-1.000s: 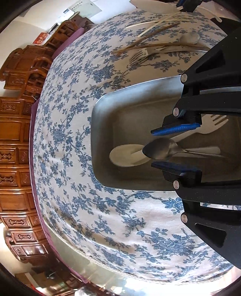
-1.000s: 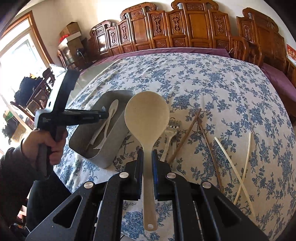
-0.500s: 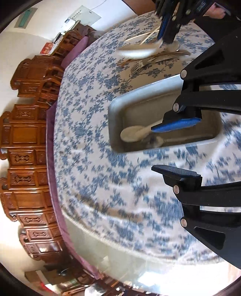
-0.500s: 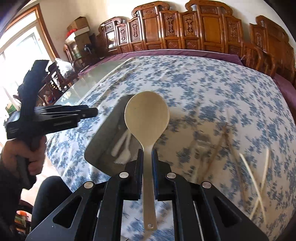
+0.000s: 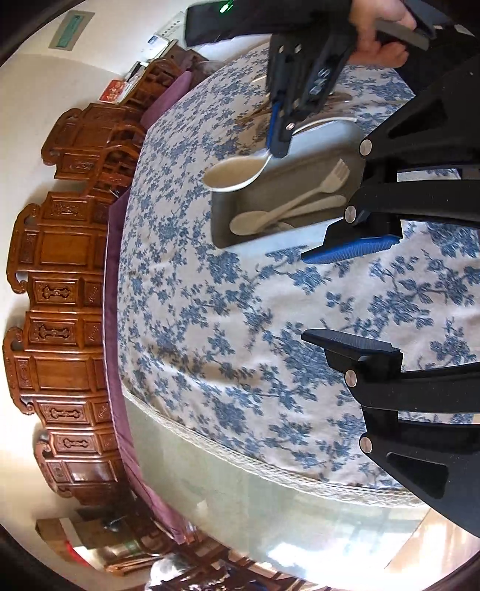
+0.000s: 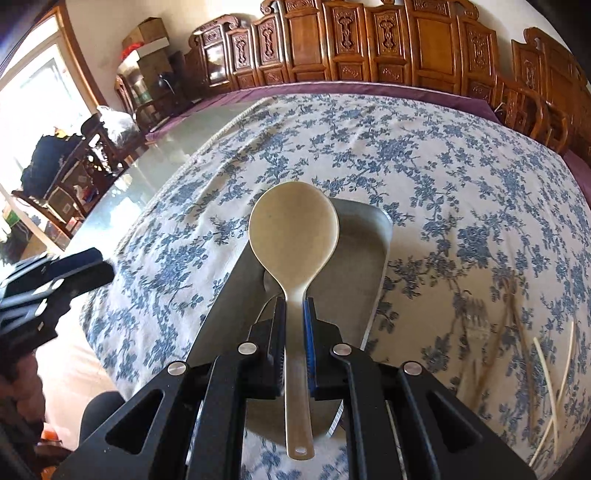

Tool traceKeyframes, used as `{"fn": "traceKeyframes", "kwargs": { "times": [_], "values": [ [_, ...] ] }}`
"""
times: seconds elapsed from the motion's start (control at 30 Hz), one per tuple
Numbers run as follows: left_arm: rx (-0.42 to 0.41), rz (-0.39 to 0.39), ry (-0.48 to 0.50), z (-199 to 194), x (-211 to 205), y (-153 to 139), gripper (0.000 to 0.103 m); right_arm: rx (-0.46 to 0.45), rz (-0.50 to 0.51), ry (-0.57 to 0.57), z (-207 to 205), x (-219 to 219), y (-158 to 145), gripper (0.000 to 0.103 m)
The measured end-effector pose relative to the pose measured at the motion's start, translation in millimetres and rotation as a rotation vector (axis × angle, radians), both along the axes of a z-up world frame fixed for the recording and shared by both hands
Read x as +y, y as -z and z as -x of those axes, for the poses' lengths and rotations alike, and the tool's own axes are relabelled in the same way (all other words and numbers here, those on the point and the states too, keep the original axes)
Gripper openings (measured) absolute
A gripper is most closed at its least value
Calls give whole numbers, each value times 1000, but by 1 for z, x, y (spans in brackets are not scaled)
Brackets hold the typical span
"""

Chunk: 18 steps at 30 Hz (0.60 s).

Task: Organize utensils
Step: 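Lower the white ladle spoon into the grey tray and open the right gripper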

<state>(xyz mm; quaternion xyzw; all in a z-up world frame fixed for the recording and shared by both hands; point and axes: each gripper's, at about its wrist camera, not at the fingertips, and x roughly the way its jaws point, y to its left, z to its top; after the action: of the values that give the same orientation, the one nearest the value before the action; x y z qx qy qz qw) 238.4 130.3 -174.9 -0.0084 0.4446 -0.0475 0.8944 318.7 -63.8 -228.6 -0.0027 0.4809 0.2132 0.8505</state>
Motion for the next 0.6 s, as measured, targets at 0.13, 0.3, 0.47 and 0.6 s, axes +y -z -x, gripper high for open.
{"fn": "traceKeyframes", "kwargs": {
  "times": [0.13,0.3,0.47,0.6],
  "values": [
    [9,21,-20,2,12,5,34,14,35,18,-12,12,13,11],
    [9,21,-24,2,14,6,34,39,44,40,-24,16,28,11],
    [8,10,-11,3,7,7,34,7,48,12,-20,14,26,12],
    [4,-4,8,6,-3,8,34,-16,31,12,-7,-1,16,12]
  ]
}}
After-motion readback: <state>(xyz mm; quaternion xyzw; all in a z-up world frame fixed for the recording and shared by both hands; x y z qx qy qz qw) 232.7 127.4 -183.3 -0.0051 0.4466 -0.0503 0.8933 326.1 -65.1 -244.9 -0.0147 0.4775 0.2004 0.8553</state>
